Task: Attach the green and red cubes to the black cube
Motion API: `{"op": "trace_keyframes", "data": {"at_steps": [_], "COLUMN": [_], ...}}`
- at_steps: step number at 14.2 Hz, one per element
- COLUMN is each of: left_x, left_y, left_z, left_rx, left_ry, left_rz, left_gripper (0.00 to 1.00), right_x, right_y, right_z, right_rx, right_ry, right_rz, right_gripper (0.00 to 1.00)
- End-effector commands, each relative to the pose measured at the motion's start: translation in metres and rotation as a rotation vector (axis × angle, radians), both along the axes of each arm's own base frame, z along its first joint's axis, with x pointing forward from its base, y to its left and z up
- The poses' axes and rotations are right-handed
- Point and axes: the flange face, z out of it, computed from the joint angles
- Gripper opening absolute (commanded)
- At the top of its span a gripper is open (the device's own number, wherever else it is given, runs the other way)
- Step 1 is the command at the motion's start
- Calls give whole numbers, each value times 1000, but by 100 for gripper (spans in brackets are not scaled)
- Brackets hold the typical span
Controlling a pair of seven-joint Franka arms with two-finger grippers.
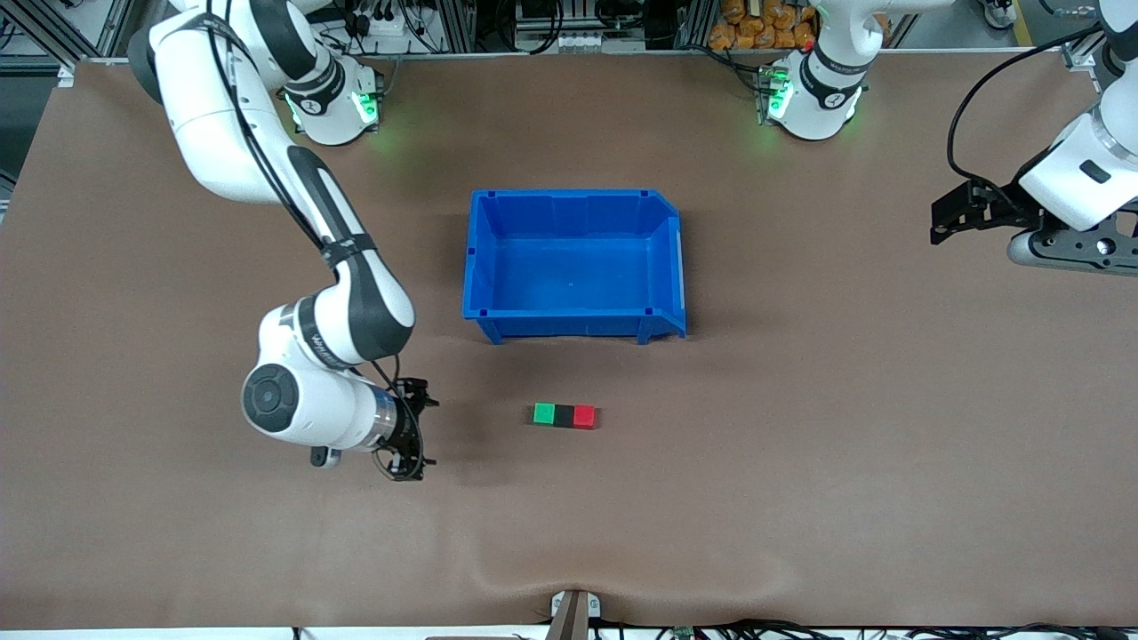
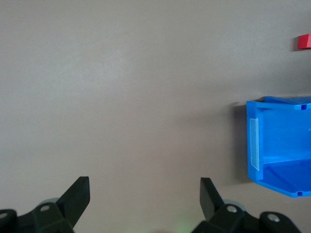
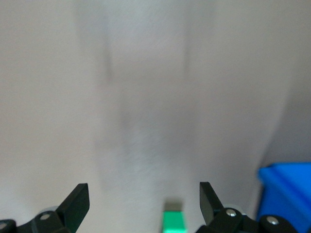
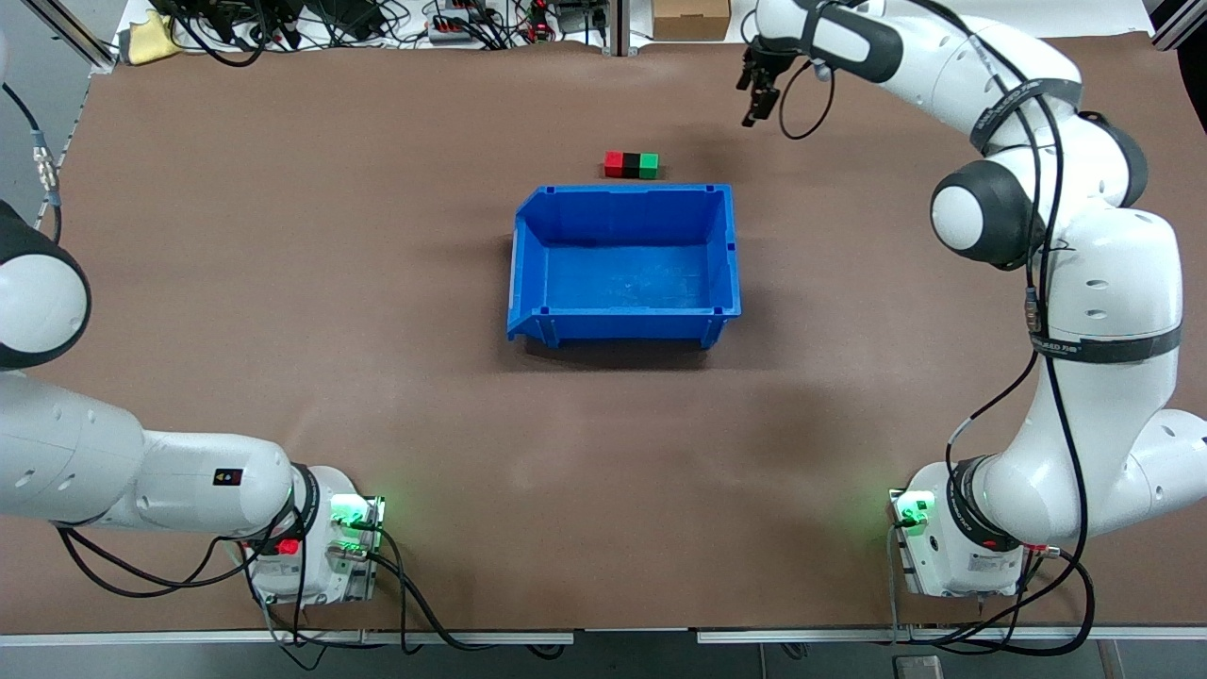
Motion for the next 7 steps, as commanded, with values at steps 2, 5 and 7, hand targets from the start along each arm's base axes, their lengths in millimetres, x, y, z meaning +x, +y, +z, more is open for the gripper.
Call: {"op": "trace_keyframes", "data": {"at_steps": [2,5,7], "left_x": [1,0,0], "left_y": [1,3,3], "left_z": [3,1,1], "left_rx": [-16,-15,-15], "left_ry": [-7,-3,0], "left_rz": [6,7,6], "left_gripper": [100,100,100], "right_x": [-1,-6,-10], "right_y": [-25,-33,-53], "right_z": [51,78,96], "right_rx": [4,-2,-21], "right_ry": [-34,-49,-31], "right_rz": [73,158,225], "right_gripper": [100,100,100]}}
